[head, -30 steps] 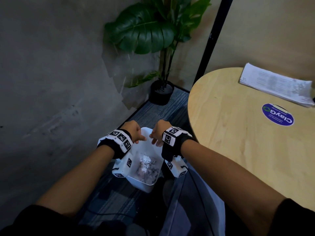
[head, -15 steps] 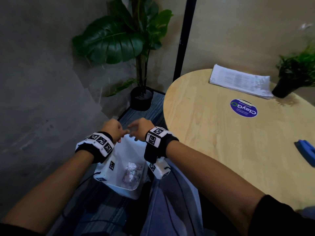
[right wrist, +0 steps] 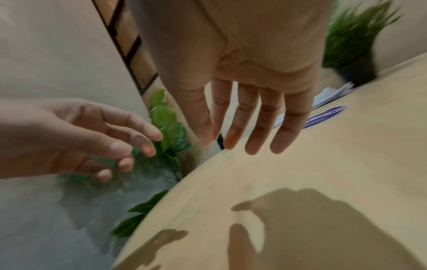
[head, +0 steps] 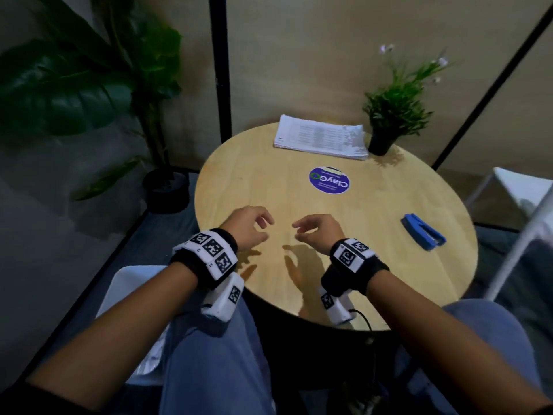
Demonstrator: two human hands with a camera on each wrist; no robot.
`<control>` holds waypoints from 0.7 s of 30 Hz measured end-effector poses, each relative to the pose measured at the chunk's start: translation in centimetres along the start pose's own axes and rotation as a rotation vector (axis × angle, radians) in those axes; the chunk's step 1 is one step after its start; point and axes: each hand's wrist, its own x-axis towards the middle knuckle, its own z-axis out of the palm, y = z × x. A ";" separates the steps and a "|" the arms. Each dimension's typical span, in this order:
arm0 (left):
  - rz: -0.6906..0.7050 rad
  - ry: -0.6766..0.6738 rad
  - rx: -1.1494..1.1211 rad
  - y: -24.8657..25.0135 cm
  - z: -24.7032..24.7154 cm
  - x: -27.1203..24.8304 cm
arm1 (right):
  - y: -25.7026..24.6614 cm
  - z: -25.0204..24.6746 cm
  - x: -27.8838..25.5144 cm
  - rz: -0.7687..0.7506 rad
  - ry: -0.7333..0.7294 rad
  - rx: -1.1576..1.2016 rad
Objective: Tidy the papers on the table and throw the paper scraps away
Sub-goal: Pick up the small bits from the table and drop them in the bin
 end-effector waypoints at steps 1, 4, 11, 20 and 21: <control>0.022 -0.022 -0.009 1.3 1.1 0.6 | 1.6 -1.3 -0.1 0.038 0.030 -0.007; 0.065 -0.085 -0.037 4.6 4.4 2.4 | 5.8 -4.4 -0.5 0.147 0.091 -0.035; 0.027 -0.194 -0.050 8.7 11.1 5.4 | 12.3 -8.4 -1.0 0.261 0.118 -0.130; 0.071 -0.215 0.256 8.6 14.9 6.9 | 14.7 -8.5 -0.5 0.161 -0.073 -0.406; 0.077 -0.207 0.246 8.7 15.0 6.9 | 14.8 -8.4 -0.5 0.148 -0.070 -0.422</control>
